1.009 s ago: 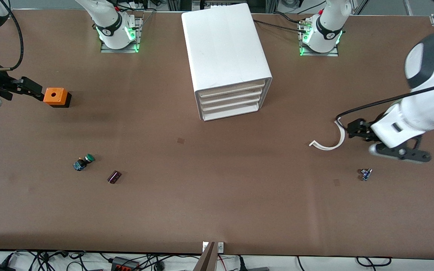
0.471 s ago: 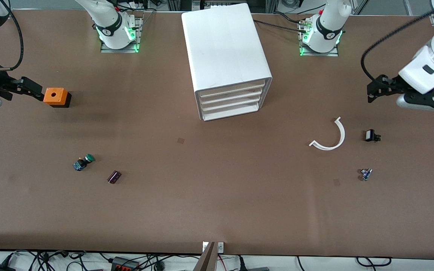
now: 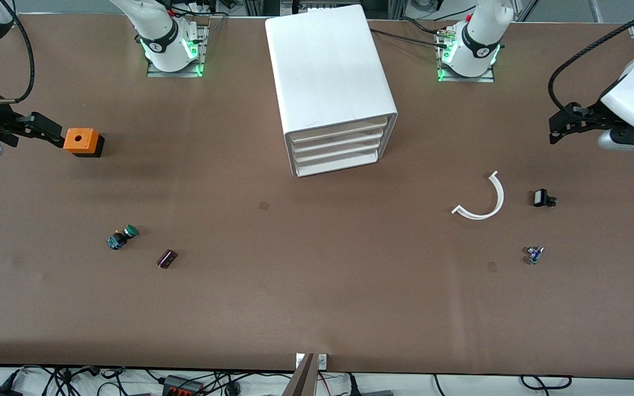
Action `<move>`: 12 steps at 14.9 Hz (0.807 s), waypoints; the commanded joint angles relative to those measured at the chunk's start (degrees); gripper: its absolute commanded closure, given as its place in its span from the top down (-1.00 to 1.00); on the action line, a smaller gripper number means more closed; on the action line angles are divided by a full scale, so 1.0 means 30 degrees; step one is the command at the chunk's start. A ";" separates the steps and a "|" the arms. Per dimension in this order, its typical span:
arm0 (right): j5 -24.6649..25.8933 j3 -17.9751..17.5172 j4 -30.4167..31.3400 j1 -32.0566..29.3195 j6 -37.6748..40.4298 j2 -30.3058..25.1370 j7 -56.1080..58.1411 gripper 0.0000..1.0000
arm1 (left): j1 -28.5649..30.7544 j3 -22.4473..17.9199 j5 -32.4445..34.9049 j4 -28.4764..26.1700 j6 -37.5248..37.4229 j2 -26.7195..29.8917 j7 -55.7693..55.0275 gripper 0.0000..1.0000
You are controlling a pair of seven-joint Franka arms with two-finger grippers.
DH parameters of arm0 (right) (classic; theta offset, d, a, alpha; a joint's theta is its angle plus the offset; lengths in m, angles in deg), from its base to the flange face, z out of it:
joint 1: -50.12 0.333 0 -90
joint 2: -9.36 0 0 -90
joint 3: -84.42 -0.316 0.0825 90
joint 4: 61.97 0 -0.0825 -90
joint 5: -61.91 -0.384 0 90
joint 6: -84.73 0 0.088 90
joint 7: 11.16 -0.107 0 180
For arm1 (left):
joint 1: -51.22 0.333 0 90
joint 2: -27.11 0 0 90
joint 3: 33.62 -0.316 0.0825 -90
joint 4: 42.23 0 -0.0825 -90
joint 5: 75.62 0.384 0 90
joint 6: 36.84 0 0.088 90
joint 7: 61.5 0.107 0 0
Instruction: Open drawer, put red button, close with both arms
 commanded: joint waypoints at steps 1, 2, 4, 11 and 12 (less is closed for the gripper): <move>0.0146 -0.0162 -0.0124 -0.0073 -0.0001 -0.0049 0.0128 1.00 | 0.0107 0.0029 -0.0339 -0.0175 -0.0350 0.0560 0.0056 1.00; 0.0146 -0.0133 -0.0124 -0.0073 -0.0001 -0.0049 0.0099 1.00 | 0.0078 0.0087 -0.0339 -0.0029 -0.0699 0.0502 -0.0236 1.00; 0.0146 -0.0133 -0.0124 -0.0073 -0.0001 -0.0049 0.0099 1.00 | 0.0049 0.0029 -0.0368 0.0089 -0.0790 0.0327 -0.0326 1.00; 0.0146 -0.0162 -0.0211 -0.0044 0.0028 -0.0078 0.0244 1.00 | -0.0361 0.0526 -0.0369 0.0353 -0.0791 0.0033 -0.0327 1.00; 0.0146 -0.0162 -0.0182 -0.0044 0.0086 -0.0194 0.0216 1.00 | -0.0391 0.0556 -0.0369 0.0324 -0.0819 0.0004 -0.0355 1.00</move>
